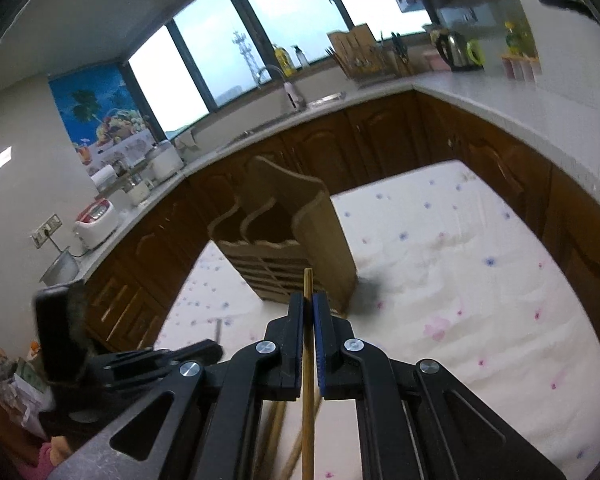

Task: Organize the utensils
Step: 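Lift the bamboo chopstick with the right tool while the left tool grasps a steel chopstick, then carry both held chopsticks up over the wooden utensil holder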

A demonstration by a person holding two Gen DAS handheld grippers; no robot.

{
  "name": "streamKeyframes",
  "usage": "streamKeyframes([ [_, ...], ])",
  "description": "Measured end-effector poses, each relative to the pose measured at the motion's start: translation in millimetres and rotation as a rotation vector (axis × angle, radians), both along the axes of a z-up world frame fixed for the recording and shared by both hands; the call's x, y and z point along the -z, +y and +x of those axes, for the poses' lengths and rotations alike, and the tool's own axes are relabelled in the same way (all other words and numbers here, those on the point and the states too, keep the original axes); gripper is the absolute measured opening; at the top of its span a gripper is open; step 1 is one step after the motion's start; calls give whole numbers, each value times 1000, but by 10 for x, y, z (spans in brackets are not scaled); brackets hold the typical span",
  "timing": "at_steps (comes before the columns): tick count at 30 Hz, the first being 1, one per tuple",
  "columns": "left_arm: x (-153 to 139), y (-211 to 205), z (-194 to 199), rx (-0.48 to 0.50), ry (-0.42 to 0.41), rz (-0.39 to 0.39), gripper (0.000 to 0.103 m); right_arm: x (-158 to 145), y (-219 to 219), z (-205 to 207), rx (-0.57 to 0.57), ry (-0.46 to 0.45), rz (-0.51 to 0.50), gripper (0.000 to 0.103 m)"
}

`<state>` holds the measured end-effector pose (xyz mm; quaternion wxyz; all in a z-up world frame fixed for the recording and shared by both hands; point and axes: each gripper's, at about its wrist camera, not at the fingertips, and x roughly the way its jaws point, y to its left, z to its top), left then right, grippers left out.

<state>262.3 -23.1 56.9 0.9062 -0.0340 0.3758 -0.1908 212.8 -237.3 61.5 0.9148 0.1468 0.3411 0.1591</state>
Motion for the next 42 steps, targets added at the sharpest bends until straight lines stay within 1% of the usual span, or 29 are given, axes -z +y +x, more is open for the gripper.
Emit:
streamKeyframes([
  [3,-192,158,-207,-7,-45,-38,3,-138,49,-63,-9,-36,-2,5],
  [9,-389,379,-531,-18,-106,-67,3,-328,125,-127,-14,-89,-11,5],
  [18,-538,545,-679,-38,-160,-93,3,-499,147,-129,-15,-137,-16,5],
  [25,-636,612,-669,-55,-193,-105,3,-584,137,-64,-13,-160,-17,5],
  [30,-728,685,-607,-64,-216,-130,3,-653,116,-11,-4,-181,-10,5],
  [34,-831,712,-528,-69,-254,-140,3,-749,118,80,5,-211,-11,5],
  [37,-954,736,-437,-79,-297,-152,3,-841,130,177,11,-237,-7,5],
  [42,-1098,743,-273,-93,-370,-148,3,-1017,130,347,35,-292,3,5],
])
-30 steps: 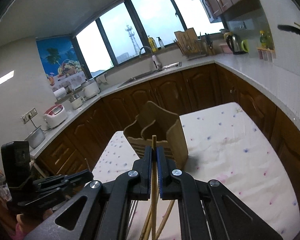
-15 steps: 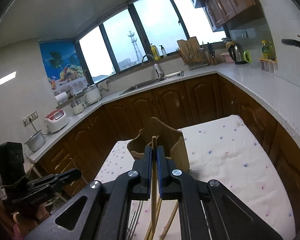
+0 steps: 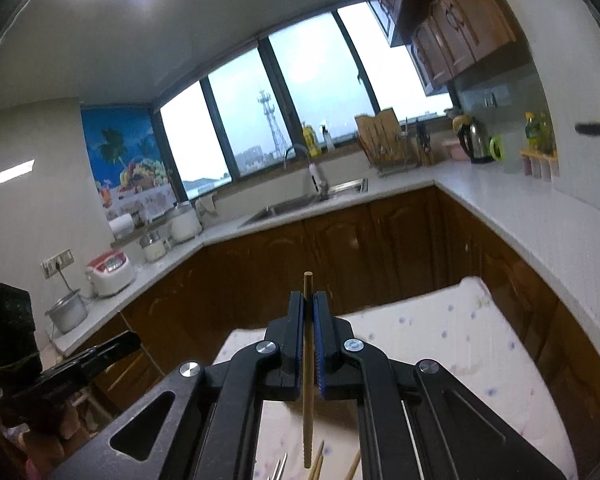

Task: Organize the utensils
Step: 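Carry both held chopsticks up over the wooden utensil holder, then lower the chopsticks into the holder and open both tools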

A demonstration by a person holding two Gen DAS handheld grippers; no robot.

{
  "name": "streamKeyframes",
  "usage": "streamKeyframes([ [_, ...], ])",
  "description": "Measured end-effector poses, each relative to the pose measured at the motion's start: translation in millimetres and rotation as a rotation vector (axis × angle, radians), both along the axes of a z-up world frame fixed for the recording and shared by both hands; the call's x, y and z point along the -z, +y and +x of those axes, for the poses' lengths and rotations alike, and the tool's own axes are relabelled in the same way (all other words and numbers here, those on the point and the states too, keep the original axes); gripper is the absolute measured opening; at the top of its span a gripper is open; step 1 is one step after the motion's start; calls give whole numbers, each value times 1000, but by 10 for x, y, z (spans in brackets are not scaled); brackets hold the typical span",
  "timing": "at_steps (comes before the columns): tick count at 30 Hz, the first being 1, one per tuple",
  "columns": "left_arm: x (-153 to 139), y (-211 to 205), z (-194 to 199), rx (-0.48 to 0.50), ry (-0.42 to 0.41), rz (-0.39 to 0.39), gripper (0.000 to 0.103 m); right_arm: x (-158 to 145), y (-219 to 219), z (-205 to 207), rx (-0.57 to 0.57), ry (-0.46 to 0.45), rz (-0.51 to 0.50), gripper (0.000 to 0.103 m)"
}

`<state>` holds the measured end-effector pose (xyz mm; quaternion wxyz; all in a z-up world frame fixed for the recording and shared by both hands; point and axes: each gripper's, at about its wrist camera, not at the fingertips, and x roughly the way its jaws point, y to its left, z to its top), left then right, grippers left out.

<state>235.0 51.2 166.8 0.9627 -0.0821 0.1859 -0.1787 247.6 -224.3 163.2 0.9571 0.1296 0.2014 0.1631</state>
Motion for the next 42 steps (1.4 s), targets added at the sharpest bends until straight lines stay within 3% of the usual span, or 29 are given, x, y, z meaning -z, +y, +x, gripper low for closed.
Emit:
streamKeyframes([
  [5,-116,-8,225,-26,-67,-15,3,-169,-21,260,41,-55,14,5],
  [12,56,-123,619,-71,-109,-36,3,-191,-32,641,82,-78,20,5],
  [25,1049,-418,1527,-177,-34,-131,3,513,-69,943,148,-44,58,5],
  [28,1285,-542,1694,-188,7,-113,3,683,-61,956,154,-32,74,5],
  [33,1441,-776,1842,-163,37,-62,3,853,-53,964,155,1,85,5],
  [40,1235,-769,2012,-156,48,-57,3,865,-134,1017,152,39,93,5],
  [42,1172,-652,1881,-159,48,-53,4,865,-132,1023,151,43,96,6],
])
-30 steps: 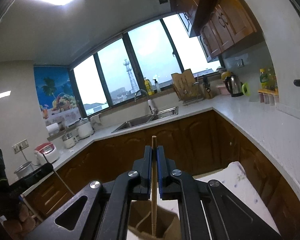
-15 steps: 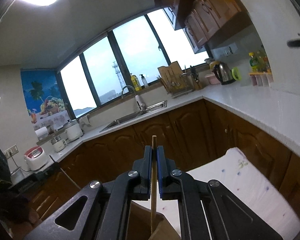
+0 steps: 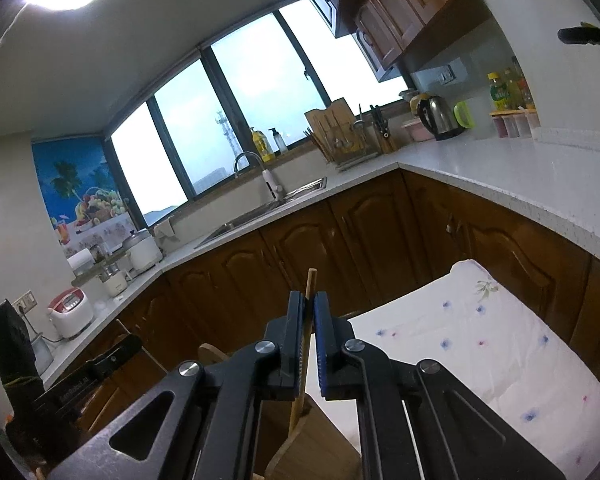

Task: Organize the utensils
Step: 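Lower the chopsticks into the holder and open both tools, then move both open tools back down toward the remaining chopsticks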

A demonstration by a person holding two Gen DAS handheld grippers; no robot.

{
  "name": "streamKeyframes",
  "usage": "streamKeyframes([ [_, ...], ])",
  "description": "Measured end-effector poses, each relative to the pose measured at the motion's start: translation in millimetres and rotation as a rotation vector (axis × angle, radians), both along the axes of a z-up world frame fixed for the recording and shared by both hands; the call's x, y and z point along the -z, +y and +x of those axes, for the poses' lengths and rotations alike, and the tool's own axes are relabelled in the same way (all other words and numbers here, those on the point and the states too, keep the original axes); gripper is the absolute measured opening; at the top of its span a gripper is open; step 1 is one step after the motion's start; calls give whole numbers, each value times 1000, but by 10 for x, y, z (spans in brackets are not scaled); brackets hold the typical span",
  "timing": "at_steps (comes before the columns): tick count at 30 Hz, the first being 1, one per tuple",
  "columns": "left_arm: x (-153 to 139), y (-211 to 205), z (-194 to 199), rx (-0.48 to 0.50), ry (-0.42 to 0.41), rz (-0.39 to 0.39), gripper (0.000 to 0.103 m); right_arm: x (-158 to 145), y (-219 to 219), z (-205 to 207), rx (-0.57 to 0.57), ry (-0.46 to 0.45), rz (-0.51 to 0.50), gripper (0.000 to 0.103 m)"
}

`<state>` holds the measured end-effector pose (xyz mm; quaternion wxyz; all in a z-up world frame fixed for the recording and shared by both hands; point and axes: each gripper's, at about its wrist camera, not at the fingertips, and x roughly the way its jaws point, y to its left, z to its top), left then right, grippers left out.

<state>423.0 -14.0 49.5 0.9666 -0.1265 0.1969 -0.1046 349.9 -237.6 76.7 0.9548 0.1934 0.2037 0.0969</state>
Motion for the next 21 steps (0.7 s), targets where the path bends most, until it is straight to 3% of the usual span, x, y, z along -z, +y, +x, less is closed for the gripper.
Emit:
streamKeyframes([
  [5,-13,111,-54,6,36,4,5,-6,-8,21,-5,22,3,10],
  [7,-33,129,-77,14,45,-3,12,0,-9,34,-7,37,9,11],
  [8,-56,157,-117,13,45,-3,18,0,-21,36,-8,45,14,16],
  [10,-98,166,-150,4,39,0,26,2,-56,28,-6,55,28,36],
  [11,-98,180,-200,3,36,1,29,13,-63,11,-8,55,38,54],
  [12,-118,182,-218,3,35,2,31,10,-84,-8,-8,53,50,61],
  [13,-133,186,-235,2,36,4,34,8,-97,-25,-6,49,57,62],
  [16,-150,223,-369,-16,29,2,62,-13,-139,-94,-3,49,73,69],
  [17,-146,234,-432,-26,27,0,76,-23,-163,-130,-9,48,87,75],
  [18,-143,244,-506,-34,22,-4,83,-33,-177,-160,-11,47,94,82],
  [21,-132,305,-765,-33,18,-10,85,-73,-210,-281,-15,40,99,92],
])
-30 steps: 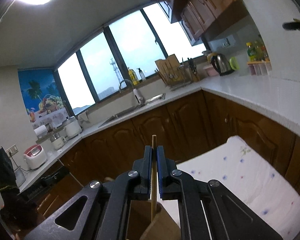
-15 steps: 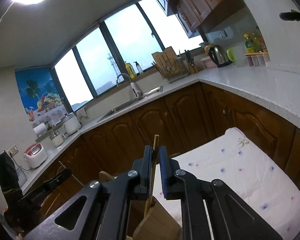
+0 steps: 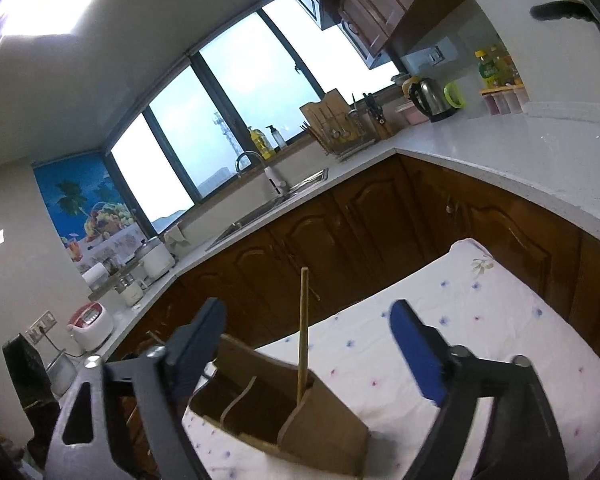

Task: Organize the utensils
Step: 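Move both open tools back down toward the remaining chopsticks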

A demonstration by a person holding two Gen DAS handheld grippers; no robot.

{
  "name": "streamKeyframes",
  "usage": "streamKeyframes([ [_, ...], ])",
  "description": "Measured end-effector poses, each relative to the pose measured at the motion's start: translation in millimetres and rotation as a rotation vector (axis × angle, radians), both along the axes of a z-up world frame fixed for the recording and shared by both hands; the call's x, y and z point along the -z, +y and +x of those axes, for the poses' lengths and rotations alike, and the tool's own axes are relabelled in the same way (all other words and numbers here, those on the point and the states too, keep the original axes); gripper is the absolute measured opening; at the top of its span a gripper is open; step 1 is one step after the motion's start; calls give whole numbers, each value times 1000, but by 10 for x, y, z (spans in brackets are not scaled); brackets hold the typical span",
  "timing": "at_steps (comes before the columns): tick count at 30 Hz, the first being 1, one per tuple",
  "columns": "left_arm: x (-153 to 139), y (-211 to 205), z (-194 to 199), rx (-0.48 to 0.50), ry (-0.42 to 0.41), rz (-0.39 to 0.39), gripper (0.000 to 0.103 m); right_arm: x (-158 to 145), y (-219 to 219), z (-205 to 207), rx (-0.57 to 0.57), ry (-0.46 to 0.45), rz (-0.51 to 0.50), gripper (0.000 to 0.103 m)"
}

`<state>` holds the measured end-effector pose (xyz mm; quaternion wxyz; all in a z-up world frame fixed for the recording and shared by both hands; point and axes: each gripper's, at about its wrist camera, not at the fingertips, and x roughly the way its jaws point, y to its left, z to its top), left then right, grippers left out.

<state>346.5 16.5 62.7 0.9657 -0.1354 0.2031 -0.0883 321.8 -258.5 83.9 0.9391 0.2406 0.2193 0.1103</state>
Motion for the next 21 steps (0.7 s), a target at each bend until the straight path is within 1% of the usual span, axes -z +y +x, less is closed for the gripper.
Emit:
streamKeyframes([
  [3,52,35,-217,-1,22,6,86,-18,-23,-168,-18,-5,8,93],
  [7,75,56,-516,1,60,21,86,-27,-13,-385,-48,5,-9,93],
  [15,-33,94,-1096,18,103,33,86,-30,-14,-880,-72,23,-54,93],
  [21,-98,198,-1453,15,131,17,86,-48,-2,-1218,-77,24,-83,93],
])
